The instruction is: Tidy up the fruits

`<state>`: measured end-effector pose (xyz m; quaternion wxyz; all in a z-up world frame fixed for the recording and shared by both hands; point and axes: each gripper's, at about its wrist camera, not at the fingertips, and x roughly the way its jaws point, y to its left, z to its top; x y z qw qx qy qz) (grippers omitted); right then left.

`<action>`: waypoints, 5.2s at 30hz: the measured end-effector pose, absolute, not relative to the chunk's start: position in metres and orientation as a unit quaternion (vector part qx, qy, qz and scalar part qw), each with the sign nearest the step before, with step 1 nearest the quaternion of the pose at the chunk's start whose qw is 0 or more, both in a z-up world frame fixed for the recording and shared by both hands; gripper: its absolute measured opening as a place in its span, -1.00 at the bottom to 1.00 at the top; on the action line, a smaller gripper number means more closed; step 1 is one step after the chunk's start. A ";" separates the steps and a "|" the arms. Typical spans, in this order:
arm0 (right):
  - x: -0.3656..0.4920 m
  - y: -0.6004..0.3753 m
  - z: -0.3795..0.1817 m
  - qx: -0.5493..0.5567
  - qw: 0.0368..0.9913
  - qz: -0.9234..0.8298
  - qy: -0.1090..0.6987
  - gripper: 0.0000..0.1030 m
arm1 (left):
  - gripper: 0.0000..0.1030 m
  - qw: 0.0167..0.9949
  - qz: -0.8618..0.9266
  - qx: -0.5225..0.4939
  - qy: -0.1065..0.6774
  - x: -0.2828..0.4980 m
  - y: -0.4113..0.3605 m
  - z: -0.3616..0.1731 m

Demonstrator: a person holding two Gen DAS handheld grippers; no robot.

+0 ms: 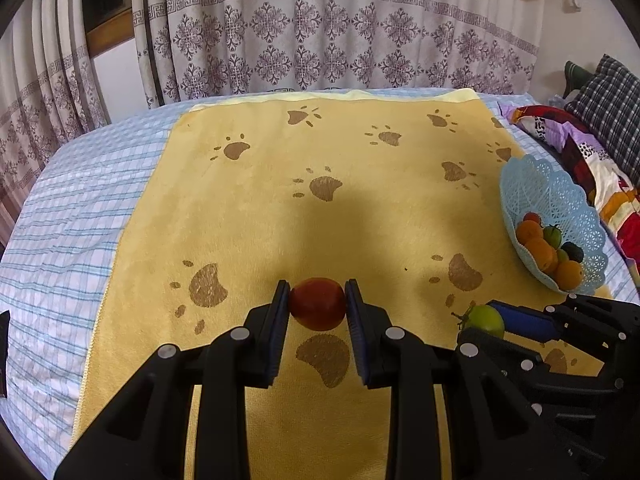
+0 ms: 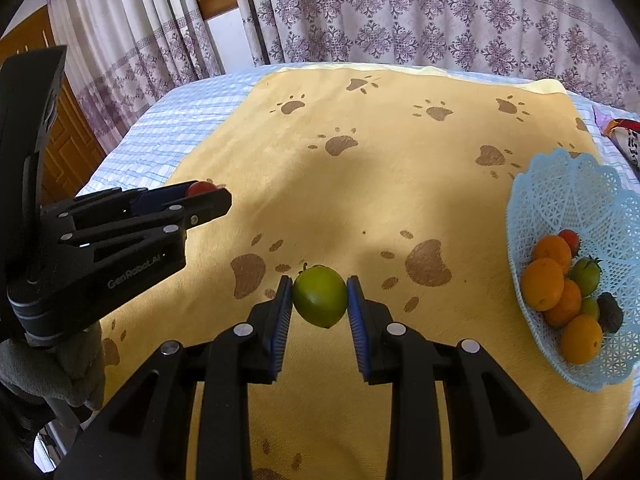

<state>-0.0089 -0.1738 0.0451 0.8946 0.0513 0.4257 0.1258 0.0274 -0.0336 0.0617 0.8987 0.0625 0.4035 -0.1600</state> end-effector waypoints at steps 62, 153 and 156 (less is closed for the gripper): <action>-0.034 -0.402 0.060 0.142 0.913 -0.103 0.369 -0.44 | -0.45 0.859 -0.311 0.114 0.390 0.042 -0.277 0.051; -0.103 -0.350 0.047 -0.016 0.906 -0.175 0.384 0.94 | 0.88 0.885 -0.198 0.174 0.384 -0.031 -0.209 0.037; -0.101 -0.350 0.045 -0.016 0.905 -0.176 0.388 0.94 | 0.88 0.885 -0.193 0.176 0.385 -0.030 -0.210 0.035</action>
